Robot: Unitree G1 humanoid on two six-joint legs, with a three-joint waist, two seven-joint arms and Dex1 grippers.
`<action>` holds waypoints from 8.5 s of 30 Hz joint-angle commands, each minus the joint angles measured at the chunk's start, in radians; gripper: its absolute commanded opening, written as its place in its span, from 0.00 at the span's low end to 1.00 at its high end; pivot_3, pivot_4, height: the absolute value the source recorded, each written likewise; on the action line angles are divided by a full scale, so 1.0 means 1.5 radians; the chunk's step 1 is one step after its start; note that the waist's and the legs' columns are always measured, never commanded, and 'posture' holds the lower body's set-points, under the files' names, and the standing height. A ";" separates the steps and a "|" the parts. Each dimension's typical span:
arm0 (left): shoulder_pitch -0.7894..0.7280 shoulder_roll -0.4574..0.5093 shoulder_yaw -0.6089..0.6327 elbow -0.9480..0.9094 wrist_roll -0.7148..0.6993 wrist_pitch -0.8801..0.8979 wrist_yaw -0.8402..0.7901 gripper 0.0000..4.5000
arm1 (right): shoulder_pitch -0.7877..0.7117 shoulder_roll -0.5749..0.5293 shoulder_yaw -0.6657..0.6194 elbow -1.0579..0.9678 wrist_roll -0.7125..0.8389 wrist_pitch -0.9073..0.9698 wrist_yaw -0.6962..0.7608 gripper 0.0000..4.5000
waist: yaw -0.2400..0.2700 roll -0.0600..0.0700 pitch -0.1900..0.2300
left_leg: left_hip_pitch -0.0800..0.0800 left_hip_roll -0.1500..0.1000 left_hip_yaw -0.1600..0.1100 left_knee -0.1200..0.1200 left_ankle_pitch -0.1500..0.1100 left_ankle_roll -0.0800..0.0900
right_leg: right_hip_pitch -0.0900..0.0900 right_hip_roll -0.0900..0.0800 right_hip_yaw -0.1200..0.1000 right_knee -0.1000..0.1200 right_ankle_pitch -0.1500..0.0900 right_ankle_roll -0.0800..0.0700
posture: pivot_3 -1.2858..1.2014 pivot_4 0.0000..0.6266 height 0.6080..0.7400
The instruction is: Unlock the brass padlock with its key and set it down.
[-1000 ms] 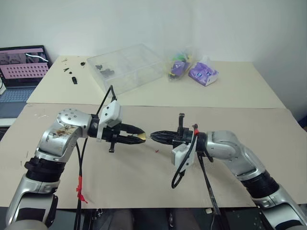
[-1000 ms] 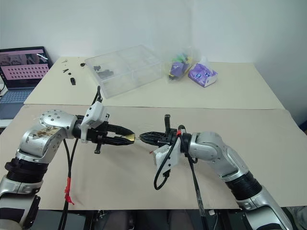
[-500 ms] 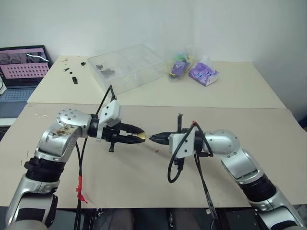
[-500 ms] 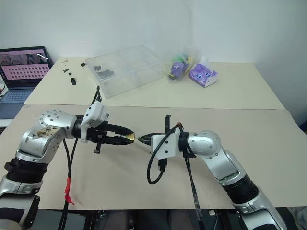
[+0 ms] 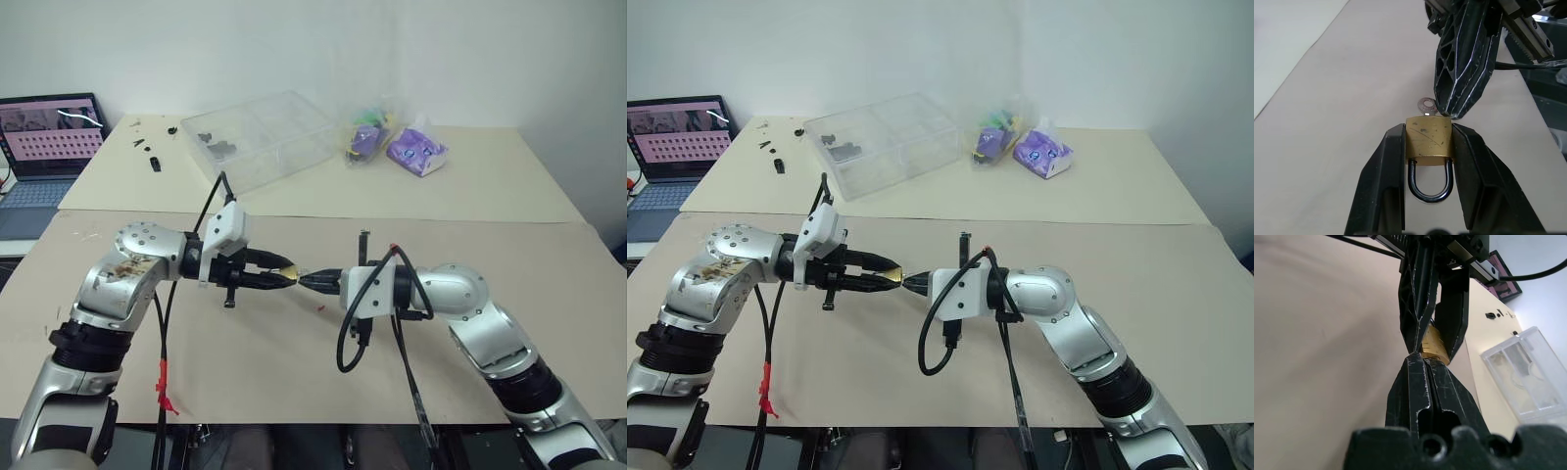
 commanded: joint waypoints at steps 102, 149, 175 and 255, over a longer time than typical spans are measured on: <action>-0.018 0.015 0.004 -0.016 -0.011 0.004 -0.008 0.19 | -0.024 -0.012 -0.023 0.101 -0.363 -0.486 -0.237 0.48 | -0.003 0.000 0.000 | 0.000 0.000 0.000 0.000 0.000 0.000 | 0.000 0.000 0.000 0.000 0.000 -0.001 | 0.52 0.24 1.00; -0.015 0.017 0.004 -0.016 -0.011 0.005 -0.009 0.19 | -0.009 0.008 0.002 0.061 -0.140 -0.263 -0.051 0.01 | -0.003 0.000 0.000 | 0.000 0.000 0.000 0.000 0.000 0.000 | 0.000 0.000 0.000 0.000 0.001 -0.002 | 0.52 0.24 1.00; -0.008 0.044 0.021 -0.035 -0.030 0.032 0.000 0.19 | 0.040 -0.022 -0.047 -0.002 -0.048 -0.044 -0.024 0.01 | -0.001 0.000 0.000 | 0.000 0.000 0.000 0.000 0.000 0.000 | 0.000 0.000 0.000 0.000 -0.001 0.000 | 0.52 0.24 1.00; -0.101 0.072 -0.032 0.005 -0.041 0.077 -0.078 0.19 | -0.019 -0.014 -0.026 0.120 -0.524 -0.523 -0.446 0.44 | -0.019 -0.001 0.000 | 0.000 0.000 0.000 0.000 0.000 0.000 | -0.001 0.000 0.001 0.002 -0.002 -0.001 | 0.52 0.24 1.00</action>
